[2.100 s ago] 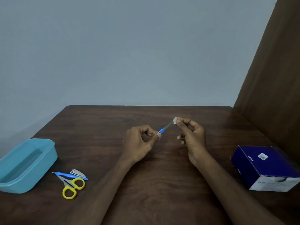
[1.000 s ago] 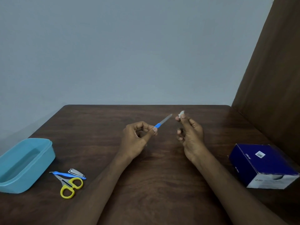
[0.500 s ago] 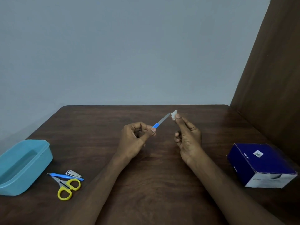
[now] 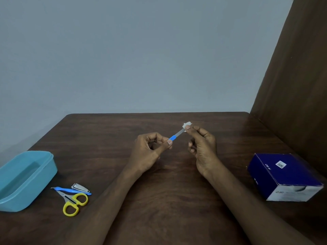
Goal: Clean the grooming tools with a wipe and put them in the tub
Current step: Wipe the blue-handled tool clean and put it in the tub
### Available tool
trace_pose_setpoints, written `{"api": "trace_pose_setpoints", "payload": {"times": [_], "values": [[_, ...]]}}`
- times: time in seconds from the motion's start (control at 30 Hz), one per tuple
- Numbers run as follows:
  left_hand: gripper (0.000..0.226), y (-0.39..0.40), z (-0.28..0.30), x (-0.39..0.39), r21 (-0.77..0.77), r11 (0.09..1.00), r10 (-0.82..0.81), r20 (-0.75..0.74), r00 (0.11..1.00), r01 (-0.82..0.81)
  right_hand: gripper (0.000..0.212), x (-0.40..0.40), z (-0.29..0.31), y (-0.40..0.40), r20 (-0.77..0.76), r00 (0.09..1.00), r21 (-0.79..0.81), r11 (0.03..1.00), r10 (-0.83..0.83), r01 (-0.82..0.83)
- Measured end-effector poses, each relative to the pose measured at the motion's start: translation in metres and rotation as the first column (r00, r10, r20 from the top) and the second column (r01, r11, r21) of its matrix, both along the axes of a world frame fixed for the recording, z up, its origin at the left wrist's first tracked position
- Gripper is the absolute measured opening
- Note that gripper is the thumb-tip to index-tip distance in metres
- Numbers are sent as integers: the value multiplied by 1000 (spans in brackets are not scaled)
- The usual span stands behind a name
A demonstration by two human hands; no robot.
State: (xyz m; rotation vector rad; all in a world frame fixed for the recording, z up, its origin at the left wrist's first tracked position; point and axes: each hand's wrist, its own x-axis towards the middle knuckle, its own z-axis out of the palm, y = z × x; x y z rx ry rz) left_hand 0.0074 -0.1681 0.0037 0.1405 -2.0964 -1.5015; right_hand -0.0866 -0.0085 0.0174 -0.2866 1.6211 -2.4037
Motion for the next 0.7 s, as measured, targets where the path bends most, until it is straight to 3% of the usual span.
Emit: {"api": "trace_pose_setpoints", "payload": {"times": [0.17, 0.4, 0.7], "values": [[17, -3, -2, -3, 74, 997, 39, -31, 999, -36, 2, -3, 0, -1, 114, 990, -133, 986, -83, 98], [11, -4, -2, -6, 138, 989, 59, -75, 995, -48, 12, 7, -11, -7, -160, 984, 235, 971, 73, -33], [13, -5, -6, -5, 94, 995, -18, -5, 1000, 19, 13, 9, -11, -9, -210, 967, 238, 967, 143, -92]]}}
